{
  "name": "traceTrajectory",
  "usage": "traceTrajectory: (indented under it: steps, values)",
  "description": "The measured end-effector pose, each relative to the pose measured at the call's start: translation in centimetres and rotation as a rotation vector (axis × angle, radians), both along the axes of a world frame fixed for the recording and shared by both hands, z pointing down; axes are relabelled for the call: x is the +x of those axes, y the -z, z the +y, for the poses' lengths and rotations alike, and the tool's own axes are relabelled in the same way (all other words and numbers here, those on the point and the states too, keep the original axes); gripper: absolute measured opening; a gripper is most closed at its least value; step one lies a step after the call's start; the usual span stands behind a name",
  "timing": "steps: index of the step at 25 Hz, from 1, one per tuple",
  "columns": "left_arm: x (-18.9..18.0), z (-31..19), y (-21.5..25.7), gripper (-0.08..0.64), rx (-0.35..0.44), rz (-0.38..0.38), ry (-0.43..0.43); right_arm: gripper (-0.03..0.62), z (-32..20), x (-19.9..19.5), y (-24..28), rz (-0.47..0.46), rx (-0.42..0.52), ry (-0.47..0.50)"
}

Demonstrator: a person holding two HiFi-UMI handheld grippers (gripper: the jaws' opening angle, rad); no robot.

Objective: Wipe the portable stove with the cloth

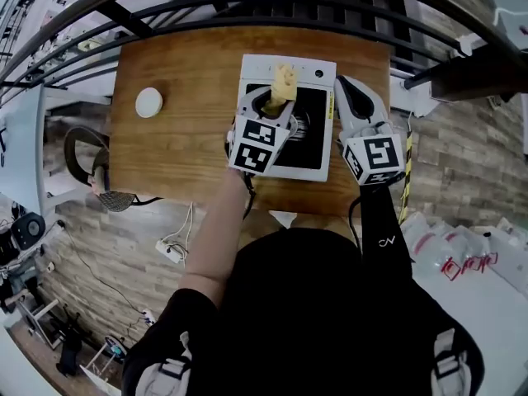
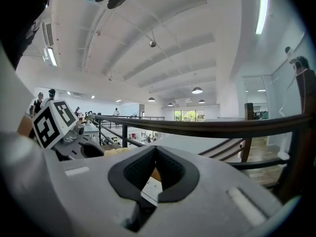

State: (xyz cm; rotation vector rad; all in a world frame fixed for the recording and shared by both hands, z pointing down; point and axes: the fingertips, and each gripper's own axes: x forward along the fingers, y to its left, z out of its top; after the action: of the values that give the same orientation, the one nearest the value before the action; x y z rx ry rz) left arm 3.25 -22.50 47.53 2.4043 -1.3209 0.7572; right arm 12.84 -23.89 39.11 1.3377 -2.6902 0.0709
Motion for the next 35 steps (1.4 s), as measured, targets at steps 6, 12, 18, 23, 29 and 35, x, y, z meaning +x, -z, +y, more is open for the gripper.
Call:
traceTrajectory:
  steps: [6,12,18,23,29,35]
  values:
    - [9.9,2.7,-0.8,0.153,-0.022,0.05,-0.211,0.002,0.9,4.5,0.2,0.008,0.003,-0.091]
    - [12.1,5.2,-3.6,0.153,-0.075,0.018,-0.273,0.002,1.8,6.8,-0.1,0.002,-0.003,-0.121]
    - [5.9,4.2,-3.1,0.153,-0.063,-0.002,-0.137,0.002,1.5,3.2,-0.7,-0.01,-0.018,-0.038]
    - [-2.9,4.9,-3.2,0.153,-0.083,-0.013,0.037,0.002,0.9,-2.2,-0.3,-0.024,-0.013,0.062]
    - [-12.9,6.7,-4.3,0.153,-0.12,-0.034,0.247,0.002,1.0,-7.7,0.1,-0.019,-0.004,0.167]
    - [-12.4,7.5,-3.7,0.153,-0.11,-0.014,0.222,0.002,1.7,-8.5,0.6,-0.011,0.006,0.175]
